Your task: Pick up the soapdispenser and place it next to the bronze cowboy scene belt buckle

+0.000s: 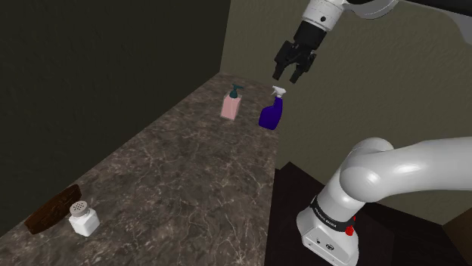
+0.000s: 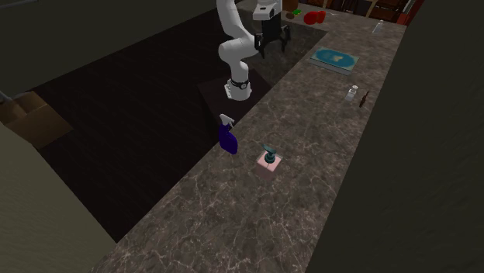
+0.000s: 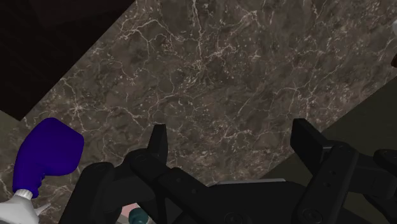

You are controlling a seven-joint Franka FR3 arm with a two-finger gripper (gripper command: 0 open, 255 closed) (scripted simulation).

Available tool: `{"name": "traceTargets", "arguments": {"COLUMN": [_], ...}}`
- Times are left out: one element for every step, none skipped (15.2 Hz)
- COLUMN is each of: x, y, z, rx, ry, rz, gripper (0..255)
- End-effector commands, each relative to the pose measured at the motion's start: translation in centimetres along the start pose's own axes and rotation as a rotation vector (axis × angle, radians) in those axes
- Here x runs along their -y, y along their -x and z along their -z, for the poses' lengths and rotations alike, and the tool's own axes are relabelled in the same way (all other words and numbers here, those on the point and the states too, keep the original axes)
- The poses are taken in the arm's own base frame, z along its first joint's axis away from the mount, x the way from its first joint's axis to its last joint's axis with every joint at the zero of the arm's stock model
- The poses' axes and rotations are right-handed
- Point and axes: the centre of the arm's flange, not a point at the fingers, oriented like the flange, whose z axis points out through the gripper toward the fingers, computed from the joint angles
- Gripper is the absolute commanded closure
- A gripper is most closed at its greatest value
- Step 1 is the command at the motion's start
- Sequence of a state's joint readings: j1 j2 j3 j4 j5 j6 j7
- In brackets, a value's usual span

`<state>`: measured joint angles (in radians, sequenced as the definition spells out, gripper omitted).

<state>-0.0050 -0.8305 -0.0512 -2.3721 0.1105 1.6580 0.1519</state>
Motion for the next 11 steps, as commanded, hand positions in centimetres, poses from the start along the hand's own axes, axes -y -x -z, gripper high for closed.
{"name": "traceTargets", "arguments": {"x": [0.0, -0.5, -0.9, -1.4, -1.8, -2.3, -2.7, -3.2, -3.6, -4.0, -4.5], "y": [0.0, -1.1, -2.3, -3.4, -4.5, -5.7, -6.8, -7.9, -9.1, -10.2, -11.4], "z": [0.0, -0.5, -1.1, -1.6, -2.2, -2.7, -3.3, -3.8, -4.4, -4.9, -5.5], "rx": [0.0, 0.003, 0.005, 0.008, 0.011, 0.014, 0.016, 0.019, 0.022, 0.024, 0.027], "ry": [0.0, 0.003, 0.006, 0.009, 0.012, 0.015, 0.018, 0.021, 0.024, 0.026, 0.029], "rz": [0.0, 0.004, 0.008, 0.011, 0.015, 0.019, 0.023, 0.027, 0.031, 0.034, 0.038], "gripper": [0, 0, 0, 0, 0, 0, 0, 0, 0, 0, 0]}}
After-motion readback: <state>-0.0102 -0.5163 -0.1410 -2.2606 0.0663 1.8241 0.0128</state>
